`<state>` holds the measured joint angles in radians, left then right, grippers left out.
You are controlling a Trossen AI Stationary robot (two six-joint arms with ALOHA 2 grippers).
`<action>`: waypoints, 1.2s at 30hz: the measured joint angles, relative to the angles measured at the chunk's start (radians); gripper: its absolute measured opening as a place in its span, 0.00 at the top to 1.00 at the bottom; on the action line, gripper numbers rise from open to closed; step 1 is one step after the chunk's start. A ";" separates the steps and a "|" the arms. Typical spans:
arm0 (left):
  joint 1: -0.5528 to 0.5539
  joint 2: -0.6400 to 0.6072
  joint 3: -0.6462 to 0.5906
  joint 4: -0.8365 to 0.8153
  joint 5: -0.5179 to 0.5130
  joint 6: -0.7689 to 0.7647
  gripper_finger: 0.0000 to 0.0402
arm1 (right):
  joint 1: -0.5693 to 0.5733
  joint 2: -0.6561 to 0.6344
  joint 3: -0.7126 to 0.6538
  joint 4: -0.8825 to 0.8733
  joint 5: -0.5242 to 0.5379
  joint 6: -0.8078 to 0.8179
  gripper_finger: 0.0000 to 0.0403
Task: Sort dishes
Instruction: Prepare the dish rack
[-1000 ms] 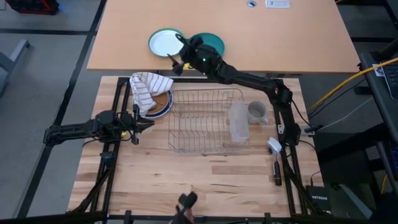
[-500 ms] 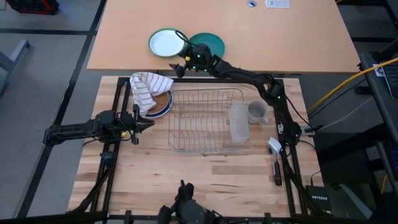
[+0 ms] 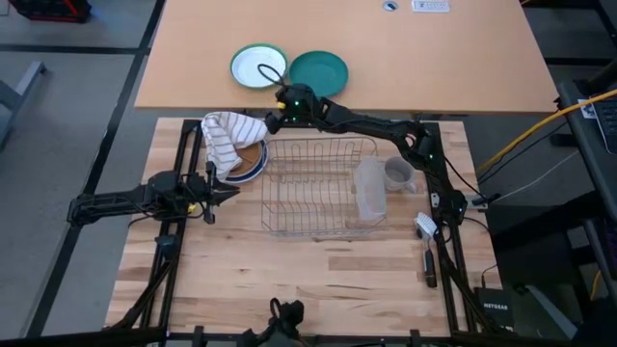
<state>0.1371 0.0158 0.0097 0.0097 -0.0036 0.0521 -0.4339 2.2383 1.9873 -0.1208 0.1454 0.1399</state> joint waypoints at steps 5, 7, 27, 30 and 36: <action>0.000 0.000 0.000 0.000 0.000 0.000 0.92 | 0.009 0.000 0.000 -0.068 0.019 0.101 0.01; 0.000 0.000 0.000 0.000 0.000 0.000 0.92 | 0.013 0.000 0.000 -0.076 0.009 0.119 0.01; 0.000 0.000 0.000 0.000 0.000 0.000 0.92 | 0.177 0.000 0.000 -0.009 -0.051 -0.405 0.01; 0.000 0.000 0.000 0.000 0.000 0.000 0.92 | 0.195 0.013 0.000 0.011 -0.053 -0.425 0.01; 0.000 0.000 0.000 0.000 0.000 0.000 0.92 | 0.232 0.083 -0.001 0.026 -0.059 -0.471 0.01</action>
<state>0.1370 0.0158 0.0097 0.0097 -0.0035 0.0521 -0.2016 2.3215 1.9866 -0.0949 0.0864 -0.3313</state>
